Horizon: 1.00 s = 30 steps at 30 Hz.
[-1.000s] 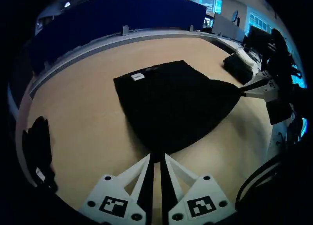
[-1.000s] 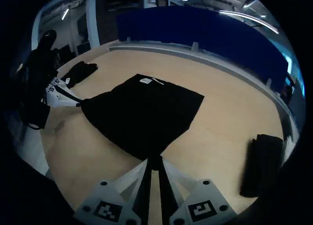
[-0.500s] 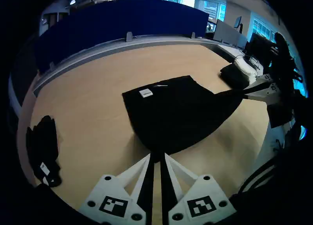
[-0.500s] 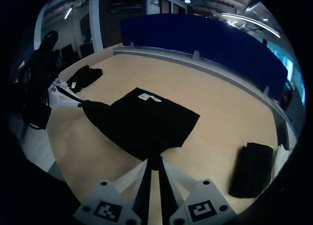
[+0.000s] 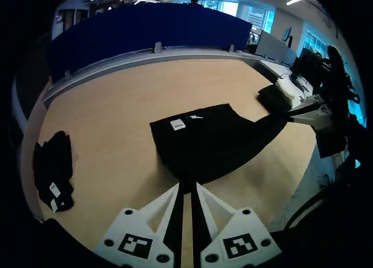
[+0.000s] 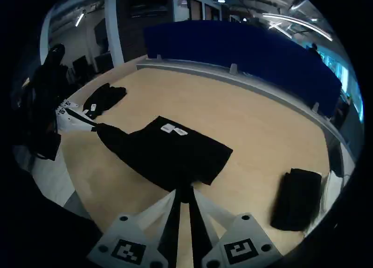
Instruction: Fold towel
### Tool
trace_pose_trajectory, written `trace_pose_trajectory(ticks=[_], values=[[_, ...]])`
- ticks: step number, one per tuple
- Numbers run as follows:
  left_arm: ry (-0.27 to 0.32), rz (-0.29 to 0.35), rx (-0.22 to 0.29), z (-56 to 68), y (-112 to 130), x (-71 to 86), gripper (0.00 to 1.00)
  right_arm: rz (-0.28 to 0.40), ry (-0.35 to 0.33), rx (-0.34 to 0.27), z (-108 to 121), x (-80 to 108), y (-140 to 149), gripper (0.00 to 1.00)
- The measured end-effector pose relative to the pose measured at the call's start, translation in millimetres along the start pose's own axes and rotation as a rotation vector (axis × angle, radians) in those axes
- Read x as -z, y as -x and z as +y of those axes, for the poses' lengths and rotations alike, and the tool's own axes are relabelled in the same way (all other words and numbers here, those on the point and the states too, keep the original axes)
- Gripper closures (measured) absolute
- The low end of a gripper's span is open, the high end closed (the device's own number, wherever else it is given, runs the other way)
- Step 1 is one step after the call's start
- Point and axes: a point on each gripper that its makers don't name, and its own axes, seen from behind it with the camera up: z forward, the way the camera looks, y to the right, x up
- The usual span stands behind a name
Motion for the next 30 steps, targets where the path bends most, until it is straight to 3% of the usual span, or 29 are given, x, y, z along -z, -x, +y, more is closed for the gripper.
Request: trace_pose_trajectory(ticks=[14, 30], values=[[-0.008, 0.009, 0.007, -2.9, -11, -7.4, 0.90, -0.010, 0.015, 0.006, 7, -6.3, -2, 0.89], [-0.029, -0.006, 0.015, -26.6, -36, -57.4, 0.90, -0.026, 0.039, -0.009, 43, -52.0, -19, 0.89]])
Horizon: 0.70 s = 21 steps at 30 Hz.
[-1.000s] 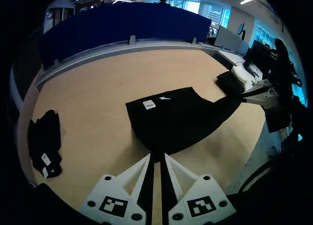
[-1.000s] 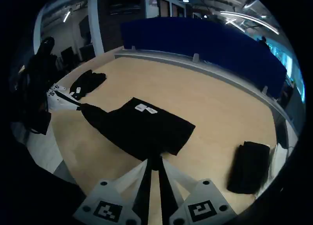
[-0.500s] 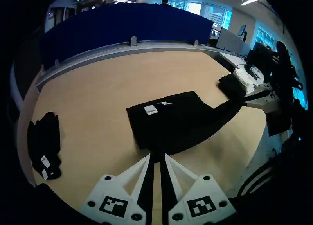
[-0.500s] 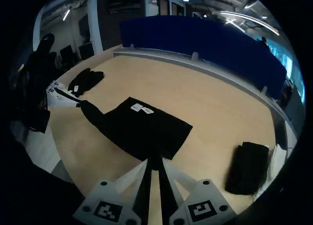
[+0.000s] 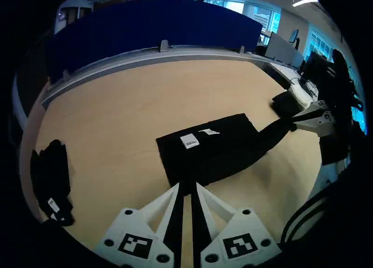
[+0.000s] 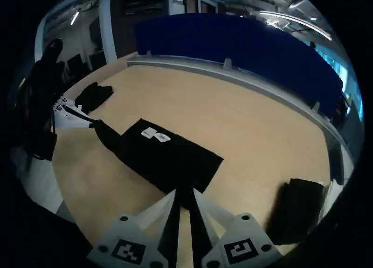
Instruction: Fold towel
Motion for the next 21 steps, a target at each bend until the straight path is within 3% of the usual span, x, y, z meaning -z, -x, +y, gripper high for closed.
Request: trace_pose_trajectory(ticks=[8, 21], values=[[0.001, -0.016, -0.017, -13.3, -9, -24.7, 0.90, -0.024, 0.010, -0.027, 16, -26.6, -1, 0.89], [0.003, -0.056, -0.013, -26.6, 1, -67.0, 0.90, -0.072, 0.018, -0.063, 27, -56.1, 17, 0.89]])
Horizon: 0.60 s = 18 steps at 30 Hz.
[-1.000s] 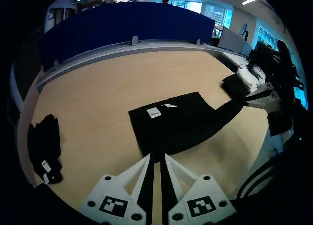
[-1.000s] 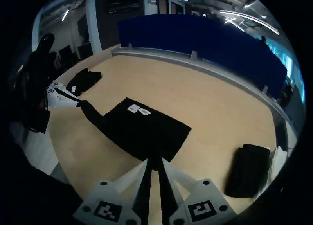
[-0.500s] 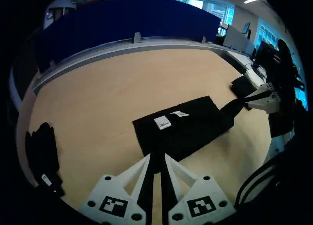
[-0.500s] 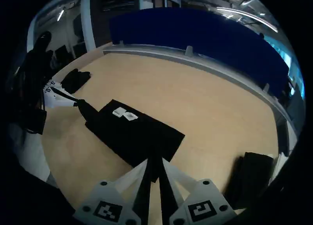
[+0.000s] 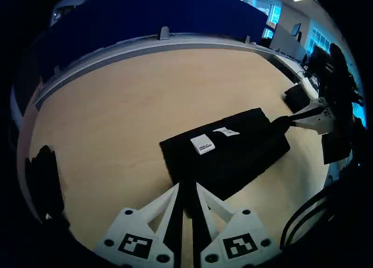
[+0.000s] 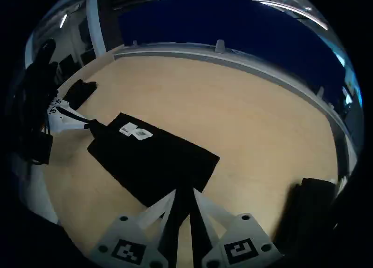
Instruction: Fold towel
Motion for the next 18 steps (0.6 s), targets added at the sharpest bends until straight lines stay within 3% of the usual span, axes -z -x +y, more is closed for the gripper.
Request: trace_pose_trajectory(ticks=[18], values=[[-0.041, 0.017, 0.005, -21.6, -12, -37.9, 0.86, -0.010, 0.036, -0.027, 15, -33.4, -3, 0.85]])
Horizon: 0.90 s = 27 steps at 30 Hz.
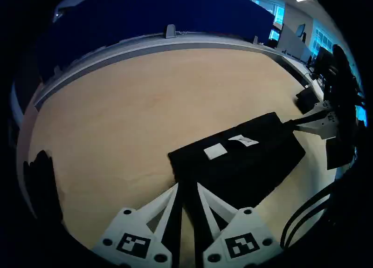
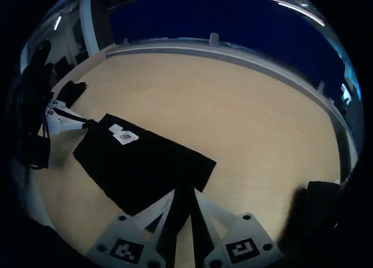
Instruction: Fold towel
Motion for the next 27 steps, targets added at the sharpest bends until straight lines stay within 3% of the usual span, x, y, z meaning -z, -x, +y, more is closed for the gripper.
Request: trace_pose_trajectory(ticks=[4, 17, 21, 23, 27], values=[[-0.011, 0.007, 0.002, -2.8, -4, -3.9, 0.82, 0.003, 0.013, 0.009, 3, -4.1, -3, 0.81], [-0.035, 0.021, 0.005, -14.0, -12, -6.0, 0.57, 0.020, 0.070, 0.006, 19, -12.4, -16, 0.52], [-0.050, 0.020, 0.007, -19.2, -12, -7.8, 0.42, 0.031, 0.095, 0.005, 25, -14.5, -20, 0.40], [-0.060, 0.022, 0.009, -22.3, -13, -8.9, 0.38, 0.036, 0.106, 0.003, 28, -15.3, -23, 0.36], [-0.071, 0.036, 0.019, -28.0, -18, -7.3, 0.20, 0.057, 0.120, -0.002, 32, -14.6, -30, 0.22]])
